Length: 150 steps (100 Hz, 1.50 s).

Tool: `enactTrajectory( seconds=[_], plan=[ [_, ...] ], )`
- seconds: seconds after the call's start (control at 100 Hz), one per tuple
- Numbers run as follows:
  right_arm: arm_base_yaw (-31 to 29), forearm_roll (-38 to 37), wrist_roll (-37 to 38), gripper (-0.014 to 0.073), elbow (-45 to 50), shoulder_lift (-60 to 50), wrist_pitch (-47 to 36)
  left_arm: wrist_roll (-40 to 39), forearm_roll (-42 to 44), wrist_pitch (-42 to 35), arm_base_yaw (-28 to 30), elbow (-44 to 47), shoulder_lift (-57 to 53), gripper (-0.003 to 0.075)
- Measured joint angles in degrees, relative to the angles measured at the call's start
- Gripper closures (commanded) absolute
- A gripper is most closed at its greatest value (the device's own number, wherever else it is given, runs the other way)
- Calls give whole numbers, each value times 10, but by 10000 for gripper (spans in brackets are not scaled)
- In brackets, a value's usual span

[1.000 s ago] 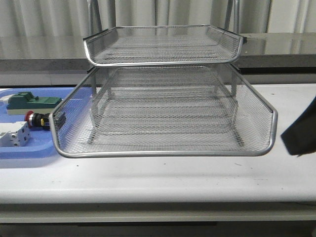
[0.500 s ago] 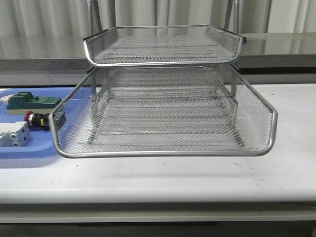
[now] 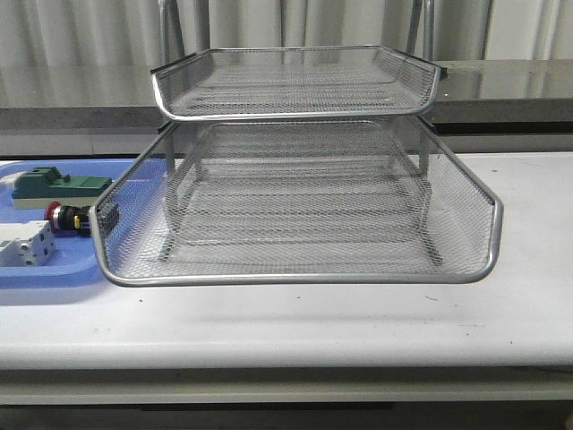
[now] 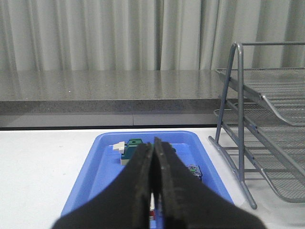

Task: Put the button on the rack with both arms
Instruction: 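Release the tier and withdraw the right gripper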

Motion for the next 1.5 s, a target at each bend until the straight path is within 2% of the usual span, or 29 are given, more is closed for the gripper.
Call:
enactTrajectory(
  seconds=[0.07, 0.24, 0.33, 1.5],
  plan=[
    [0, 0, 0, 237, 0, 0, 0, 0, 0, 0, 0, 0, 0, 741],
    [0, 0, 0, 547, 0, 0, 0, 0, 0, 0, 0, 0, 0, 741],
    [0, 0, 0, 669, 0, 0, 0, 0, 0, 0, 0, 0, 0, 741],
    [0, 0, 1, 662, 0, -1, 5, 0, 0, -10, 0, 0, 0, 741]
  ],
)
